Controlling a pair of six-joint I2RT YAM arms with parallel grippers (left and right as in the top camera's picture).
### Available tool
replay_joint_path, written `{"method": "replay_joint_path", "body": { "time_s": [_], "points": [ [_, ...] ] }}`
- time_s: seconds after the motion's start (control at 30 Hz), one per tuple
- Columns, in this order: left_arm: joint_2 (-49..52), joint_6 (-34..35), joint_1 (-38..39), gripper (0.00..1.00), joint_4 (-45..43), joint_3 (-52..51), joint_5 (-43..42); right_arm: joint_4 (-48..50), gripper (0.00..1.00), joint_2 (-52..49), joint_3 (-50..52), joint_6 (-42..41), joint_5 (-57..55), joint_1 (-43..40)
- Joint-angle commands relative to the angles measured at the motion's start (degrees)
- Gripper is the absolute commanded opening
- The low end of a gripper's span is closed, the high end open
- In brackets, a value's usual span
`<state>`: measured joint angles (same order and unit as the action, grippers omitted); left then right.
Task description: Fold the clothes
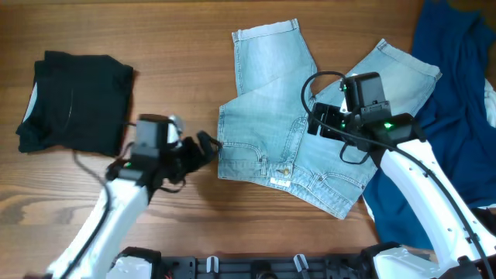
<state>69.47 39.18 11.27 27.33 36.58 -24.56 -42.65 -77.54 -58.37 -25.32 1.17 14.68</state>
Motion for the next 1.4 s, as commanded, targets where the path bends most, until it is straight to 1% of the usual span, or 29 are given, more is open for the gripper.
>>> {"method": "replay_joint_path", "body": {
  "time_s": [0.0, 0.03, 0.17, 0.2, 0.23, 0.27, 0.3, 0.37, 0.43, 0.5, 0.53, 0.57, 0.6, 0.7, 0.73, 0.8, 0.83, 0.87, 0.9, 0.93, 1.0, 1.03, 1.07, 1.1, 1.13, 1.17, 1.2, 1.27, 1.37],
  "points": [
    [9.03, 13.94, 5.99, 1.00, -0.26, 0.83, -1.75, -0.26, 1.00, 0.13, -0.39, -0.35, -1.20, -0.09],
    [11.30, 15.34, 7.02, 1.00, -0.74, 0.83, -1.73, -0.31, 1.00, 0.13, -0.39, -0.33, -1.20, -0.09],
    [19.17, 15.52, 8.87, 1.00, -6.40, 0.83, -1.16, -0.52, 1.00, 0.13, -0.39, -0.31, -1.20, -0.09],
    [20.33, 15.56, 8.87, 0.94, -7.50, 0.83, -1.62, -0.55, 1.00, 0.13, -0.39, -0.33, -1.20, -0.09],
    [20.55, 15.56, 8.87, 0.83, -7.80, 0.83, -1.60, -0.74, 1.00, 0.13, -0.39, -0.33, -1.20, -0.09],
    [20.55, 15.52, 8.87, 0.58, -8.35, 0.83, -1.60, -0.79, 1.00, 0.13, -0.39, -0.33, -1.20, -0.09],
    [20.55, 15.52, 8.87, 0.27, -8.63, 0.83, -1.57, -0.74, 1.00, 0.13, -0.39, -0.33, -1.22, -0.09],
    [20.55, 15.52, 8.87, 0.05, -8.79, 0.83, -1.55, -0.83, 1.00, 0.13, -0.39, -0.31, -1.20, -0.09],
    [20.52, 15.43, 8.85, 0.04, -8.76, 0.83, -1.53, -0.92, 1.00, 0.13, -0.39, -0.31, -1.22, -0.09],
    [20.46, 15.06, 8.68, 0.04, -8.94, 0.85, -1.09, -0.94, 1.00, 0.13, -0.39, -0.31, -1.42, -0.09],
    [20.04, 13.29, 7.98, 0.04, -9.05, 0.87, -0.90, -1.03, 1.00, 0.13, -0.39, -0.31, -1.64, -0.09],
    [19.30, 9.77, 6.64, 0.04, -9.09, 1.22, -0.87, -1.25, 1.00, 0.13, -0.39, -0.33, -1.84, -0.09],
    [17.68, 2.78, 2.62, 0.04, -7.58, 3.21, 0.26, -1.88, 1.00, 0.13, -0.39, -0.33, -2.75, -0.09],
    [16.44, -6.82, -9.27, 0.04, -1.31, 13.64, 10.56, -3.19, 1.00, 0.13, -0.39, -0.48, -3.37, -0.70],
    [16.46, -9.14, -13.40, 0.04, -1.09, 17.57, 12.41, -3.28, 1.00, 0.13, -0.39, -0.70, -3.32, -1.20],
    [16.46, -8.90, -20.98, 0.04, -0.66, 24.17, 12.81, -3.65, 1.00, 0.13, -0.39, -1.55, -3.34, -2.73],
    [16.46, -8.90, -22.36, 0.14, -0.35, 25.14, 12.31, -3.76, 1.00, 0.13, -0.39, -1.79, -3.34, -3.21],
    [16.46, -8.87, -24.39, 0.42, 1.40, 25.68, 11.45, -3.78, 1.00, 0.13, -0.39, -1.84, -3.37, -4.13],
    [16.48, -8.87, -25.22, 0.88, 5.29, 25.68, 11.06, -3.78, 1.00, 0.13, -0.39, -1.81, -3.37, -5.14],
    [16.57, -8.90, -25.24, 1.00, 8.90, 25.68, 10.86, -3.82, 1.00, 0.13, -0.39, -1.79, -3.39, -6.12],
    [16.59, -8.92, -24.63, 1.00, 16.39, 25.62, 10.01, -4.44, 1.00, 0.13, -0.39, -1.79, -4.48, -7.87],
    [16.59, -8.92, -24.13, 1.00, 19.43, 25.62, 9.75, -4.74, 0.95, 0.04, -0.39, -1.60, -4.90, -9.05],
    [16.59, -8.92, -23.45, 1.00, 22.69, 25.59, 8.44, -4.83, 0.68, -0.22, -0.39, -1.57, -5.05, -10.25],
    [16.59, -8.92, -22.18, 1.00, 25.86, 25.49, 6.78, -4.83, 0.30, -0.96, -0.39, -0.50, -4.96, -12.17],
    [16.59, -8.96, -21.00, 1.00, 27.30, 25.24, 6.80, -4.98, 0.08, -1.88, -0.39, 0.26, -4.79, -13.66],
    [16.65, -8.96, -19.12, 1.00, 27.93, 24.72, 6.80, -4.90, 0.04, -3.65, -0.31, 1.53, -4.57, -15.74],
    [16.65, -8.96, -17.35, 0.97, 27.89, 24.13, 6.80, -4.42, 0.04, -6.01, -0.22, 2.54, -4.26, -17.70],
    [16.72, -8.96, -13.79, 0.96, 27.58, 23.26, 6.84, -2.71, 0.04, -10.71, -0.22, 6.19, -1.25, -20.70],
    [17.38, -8.94, -8.98, 0.98, 26.86, 23.26, 7.28, 1.16, 0.04, -19.87, -0.22, 7.58, -0.07, -25.40]
  ]
}}
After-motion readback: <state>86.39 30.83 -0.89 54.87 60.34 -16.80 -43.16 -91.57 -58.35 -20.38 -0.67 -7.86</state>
